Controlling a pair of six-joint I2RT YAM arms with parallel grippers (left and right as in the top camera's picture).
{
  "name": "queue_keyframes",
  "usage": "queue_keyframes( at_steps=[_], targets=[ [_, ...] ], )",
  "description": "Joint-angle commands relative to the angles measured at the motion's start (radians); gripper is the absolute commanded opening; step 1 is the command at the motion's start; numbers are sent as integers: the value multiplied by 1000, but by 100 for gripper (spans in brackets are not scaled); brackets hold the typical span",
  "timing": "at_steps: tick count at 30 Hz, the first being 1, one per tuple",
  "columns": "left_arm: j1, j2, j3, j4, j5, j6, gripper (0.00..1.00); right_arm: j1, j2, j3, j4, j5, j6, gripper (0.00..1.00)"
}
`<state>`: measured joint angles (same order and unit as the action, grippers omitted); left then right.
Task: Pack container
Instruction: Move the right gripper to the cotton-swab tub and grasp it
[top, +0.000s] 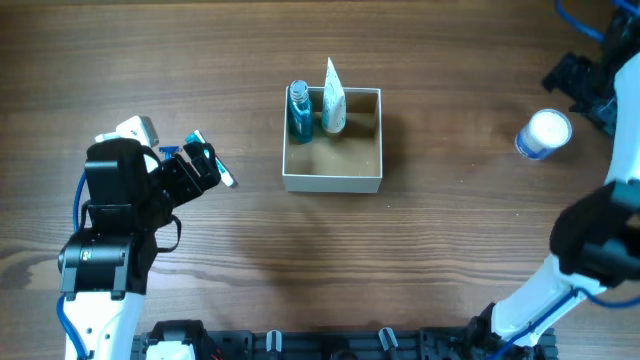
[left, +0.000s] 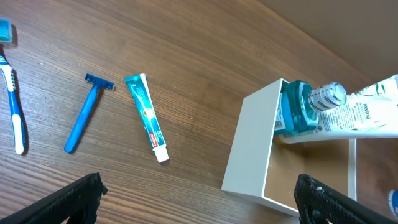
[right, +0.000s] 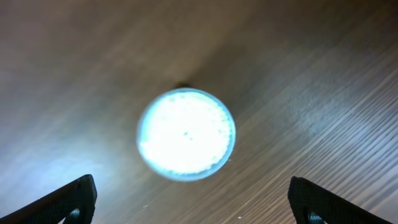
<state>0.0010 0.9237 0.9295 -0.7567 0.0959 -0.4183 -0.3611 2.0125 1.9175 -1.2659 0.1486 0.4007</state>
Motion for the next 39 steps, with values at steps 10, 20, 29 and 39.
queue_keyframes(
  at_steps=[10,20,29,39],
  targets=[
    [-5,2,20,0,11,-9,100,-46,144,-21,0,-53,-65,100],
    [-5,2,20,0,11,-9,100,-46,144,-28,49,-109,-84,100],
    [-5,2,20,0,11,-9,100,-46,157,-29,65,-109,-84,100],
    [-5,2,20,0,11,-9,100,-42,168,-146,162,-109,-87,100]
  ],
)
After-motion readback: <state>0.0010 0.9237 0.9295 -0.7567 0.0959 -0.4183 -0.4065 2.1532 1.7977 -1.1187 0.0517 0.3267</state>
